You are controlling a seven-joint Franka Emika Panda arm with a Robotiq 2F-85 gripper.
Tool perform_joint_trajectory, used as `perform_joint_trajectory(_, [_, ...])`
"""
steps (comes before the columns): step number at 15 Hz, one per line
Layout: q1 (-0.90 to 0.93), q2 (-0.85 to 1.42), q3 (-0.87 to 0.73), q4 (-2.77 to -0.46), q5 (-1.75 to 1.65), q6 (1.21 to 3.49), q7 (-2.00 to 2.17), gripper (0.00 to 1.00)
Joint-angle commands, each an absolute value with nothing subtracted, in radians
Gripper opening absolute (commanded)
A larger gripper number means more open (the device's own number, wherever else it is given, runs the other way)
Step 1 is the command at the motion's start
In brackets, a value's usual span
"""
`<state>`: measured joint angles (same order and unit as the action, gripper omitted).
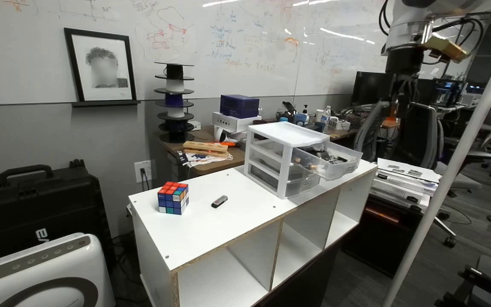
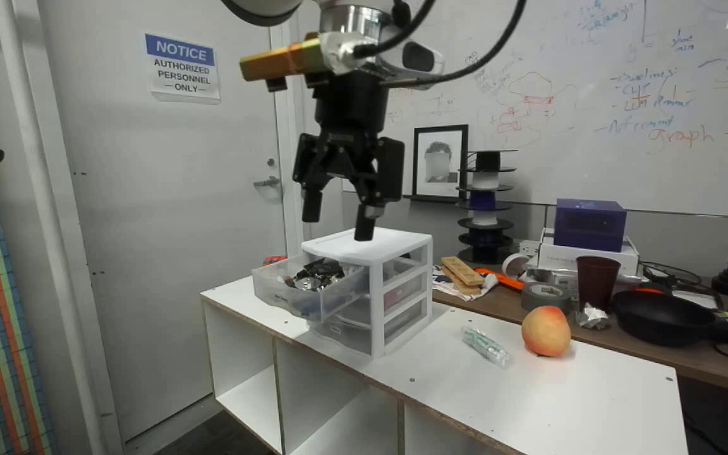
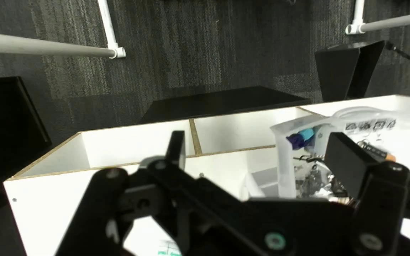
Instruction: Pick up the bottle and the marker and put them in the open drawer and close it
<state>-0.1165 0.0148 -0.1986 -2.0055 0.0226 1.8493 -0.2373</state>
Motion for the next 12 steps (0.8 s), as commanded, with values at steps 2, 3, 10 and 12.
perform_joint_trajectory(2, [-0.183,0.255,-0.2,-1.709,0.139,1.8,-0.137,1.0])
perform_joint_trajectory(3, [-0.199,0.29,-0.198,-1.666,0.169,1.805,-0.109,1.0])
perform_joint_trajectory(10, [-0.268,0.479,-0.199,-1.456,0.271,1.892,0.171,1.0])
perform_joint_trajectory(12, [-0.279,0.523,-0.182,-1.426,0.335,1.962,0.231,1.0])
